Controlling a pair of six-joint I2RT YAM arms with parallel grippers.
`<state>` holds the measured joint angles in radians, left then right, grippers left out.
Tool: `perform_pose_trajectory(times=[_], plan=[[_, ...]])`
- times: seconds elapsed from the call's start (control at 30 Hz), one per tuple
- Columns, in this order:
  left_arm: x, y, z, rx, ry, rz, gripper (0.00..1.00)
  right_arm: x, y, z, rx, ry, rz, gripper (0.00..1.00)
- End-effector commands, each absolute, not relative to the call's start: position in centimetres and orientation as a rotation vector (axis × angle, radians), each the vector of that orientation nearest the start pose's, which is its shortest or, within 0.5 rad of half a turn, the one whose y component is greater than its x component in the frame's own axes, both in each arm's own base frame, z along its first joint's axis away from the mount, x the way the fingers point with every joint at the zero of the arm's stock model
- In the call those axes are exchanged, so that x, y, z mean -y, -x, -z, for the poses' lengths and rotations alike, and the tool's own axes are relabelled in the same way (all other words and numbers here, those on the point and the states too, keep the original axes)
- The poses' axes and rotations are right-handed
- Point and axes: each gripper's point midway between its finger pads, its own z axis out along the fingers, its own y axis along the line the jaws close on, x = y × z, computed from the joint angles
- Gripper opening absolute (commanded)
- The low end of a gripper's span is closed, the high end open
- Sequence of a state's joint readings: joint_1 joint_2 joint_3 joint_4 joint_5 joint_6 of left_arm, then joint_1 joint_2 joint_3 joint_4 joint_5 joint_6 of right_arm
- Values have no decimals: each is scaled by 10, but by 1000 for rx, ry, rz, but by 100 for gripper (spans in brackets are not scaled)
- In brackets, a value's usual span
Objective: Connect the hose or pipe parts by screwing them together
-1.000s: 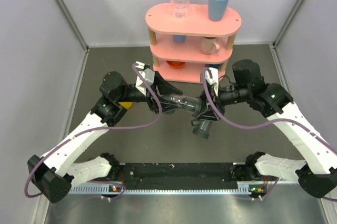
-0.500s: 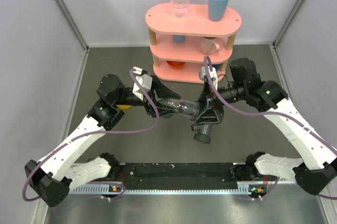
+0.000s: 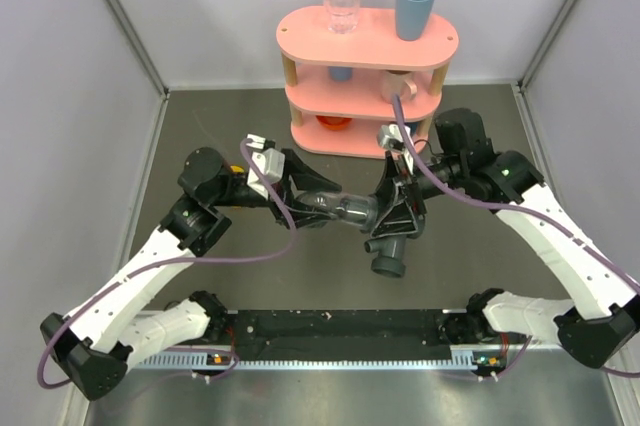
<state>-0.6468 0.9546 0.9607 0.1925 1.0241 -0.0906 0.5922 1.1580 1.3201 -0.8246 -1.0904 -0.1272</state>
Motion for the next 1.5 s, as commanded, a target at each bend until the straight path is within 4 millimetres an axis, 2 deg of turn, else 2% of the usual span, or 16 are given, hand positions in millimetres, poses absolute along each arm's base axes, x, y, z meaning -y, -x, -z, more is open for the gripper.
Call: perform_pose_trajectory(times=[0.0,0.07,0.13,0.2,0.37,0.4,0.47,0.6,0.63,0.77,0.8,0.83,1.0,1.13,1.3,1.47], plan=[[290,-150,-394,-1098,-1078,1201,40,-265,-127,-357,-1508,1337,-1325,0],[288,-152,-404,-1133,-1009,1220,55,-263,-128,-352,-1522,1345,-1296,0],[286,-157,-411,-1171,-962,1217,59,-262,-131,-350,-1528,1341,-1267,0],[284,-157,-414,-1188,-938,1218,71,-261,-133,-349,-1530,1338,-1244,0],[275,-158,-424,-1229,-838,1225,80,-259,-136,-345,-1530,1346,-1209,0],[273,-158,-427,-1236,-815,1229,92,-259,-137,-345,-1531,1345,-1202,0],[269,-160,-437,-1271,-750,1242,96,-258,-140,-344,-1526,1349,-1174,0],[264,-165,-450,-1411,-626,1273,97,-253,-158,-341,-1542,1326,-1027,0],[260,-174,-453,-1460,-535,1268,95,-250,-163,-341,-1526,1332,-971,0],[244,-195,-457,-1661,-205,1255,87,-233,-193,-341,-1484,1328,-609,0],[241,-196,-445,-1743,-143,1248,86,-228,-199,-344,-1444,1343,-523,0],[238,-194,-450,-1774,-54,1292,82,-223,-210,-351,-1419,1310,-421,0],[230,-193,-430,-1919,289,1383,79,-215,-208,-381,-1233,1289,-235,0],[242,-192,-413,-1995,442,1532,78,-213,-208,-388,-1188,1296,-145,0],[260,-191,-421,-1947,537,1793,76,-213,-206,-394,-1158,1304,-100,0],[274,-193,-418,-1979,486,1848,77,-218,-203,-394,-1138,1329,-89,0]])
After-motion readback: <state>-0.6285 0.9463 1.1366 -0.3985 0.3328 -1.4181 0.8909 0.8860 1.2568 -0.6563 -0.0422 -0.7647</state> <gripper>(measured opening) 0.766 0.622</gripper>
